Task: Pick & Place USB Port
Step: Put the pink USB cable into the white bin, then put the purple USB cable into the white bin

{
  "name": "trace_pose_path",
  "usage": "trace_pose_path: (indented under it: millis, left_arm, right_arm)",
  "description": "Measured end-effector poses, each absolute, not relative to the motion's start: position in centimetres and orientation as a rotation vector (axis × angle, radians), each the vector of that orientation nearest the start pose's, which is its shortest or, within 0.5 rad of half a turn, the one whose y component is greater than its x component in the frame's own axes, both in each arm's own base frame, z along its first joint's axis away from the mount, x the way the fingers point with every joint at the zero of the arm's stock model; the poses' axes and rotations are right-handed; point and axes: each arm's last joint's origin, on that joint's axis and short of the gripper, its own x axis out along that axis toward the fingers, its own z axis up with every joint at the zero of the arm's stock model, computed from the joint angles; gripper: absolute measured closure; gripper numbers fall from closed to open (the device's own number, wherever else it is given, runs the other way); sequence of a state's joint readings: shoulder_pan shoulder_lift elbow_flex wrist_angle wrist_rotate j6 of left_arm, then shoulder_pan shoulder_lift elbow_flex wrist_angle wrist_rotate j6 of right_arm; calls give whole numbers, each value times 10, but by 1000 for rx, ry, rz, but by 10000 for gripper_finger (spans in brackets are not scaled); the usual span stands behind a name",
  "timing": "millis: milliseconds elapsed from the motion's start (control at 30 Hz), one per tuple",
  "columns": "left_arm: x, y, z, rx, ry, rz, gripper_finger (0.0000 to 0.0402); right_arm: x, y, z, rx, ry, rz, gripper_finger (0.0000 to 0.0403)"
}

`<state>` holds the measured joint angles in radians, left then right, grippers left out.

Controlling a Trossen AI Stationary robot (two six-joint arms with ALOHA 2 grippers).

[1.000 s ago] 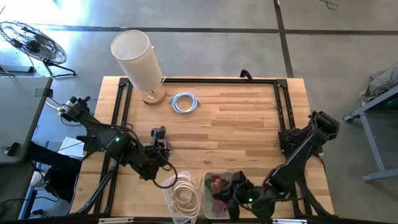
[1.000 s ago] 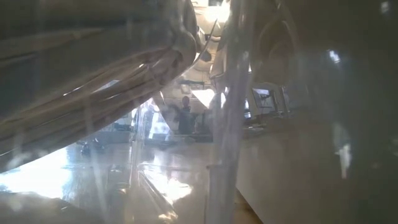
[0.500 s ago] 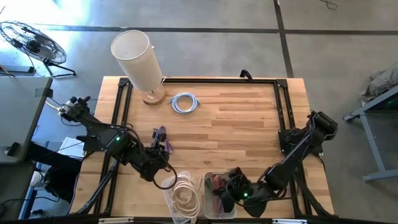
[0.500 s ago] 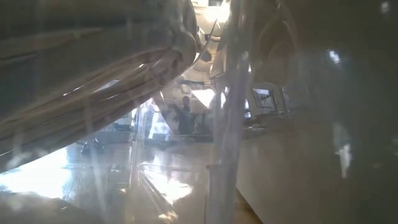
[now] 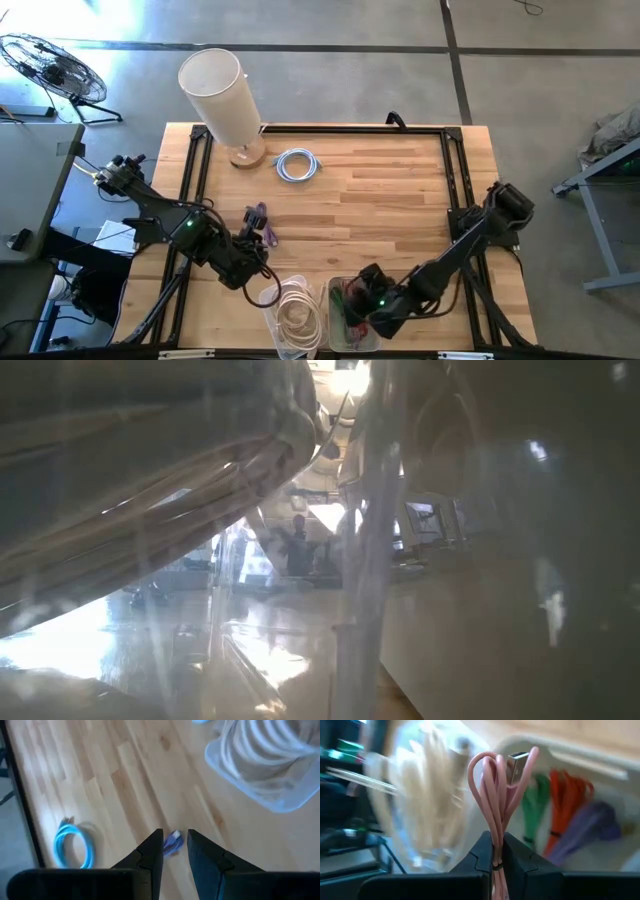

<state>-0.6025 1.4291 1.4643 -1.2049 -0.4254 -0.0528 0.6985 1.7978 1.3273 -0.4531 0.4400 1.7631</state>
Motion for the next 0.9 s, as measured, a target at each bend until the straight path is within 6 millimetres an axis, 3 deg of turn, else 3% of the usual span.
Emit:
trace_pose_path:
  millis: [167, 367, 700, 900]
  left_arm:
    - [218, -135, 345, 578, 1074, -103, 318]
    - [216, -132, 344, 616, 1088, -66, 318]
    - [216, -131, 345, 663, 1077, -48, 318]
    - [213, -128, 344, 708, 1117, -57, 318]
  right_arm:
    - [309, 241, 204, 1193, 802, -502, 390]
    - [311, 241, 199, 1230, 875, -492, 384]
    - [316, 239, 200, 1247, 866, -477, 235]
    - [323, 236, 204, 1213, 802, -419, 180]
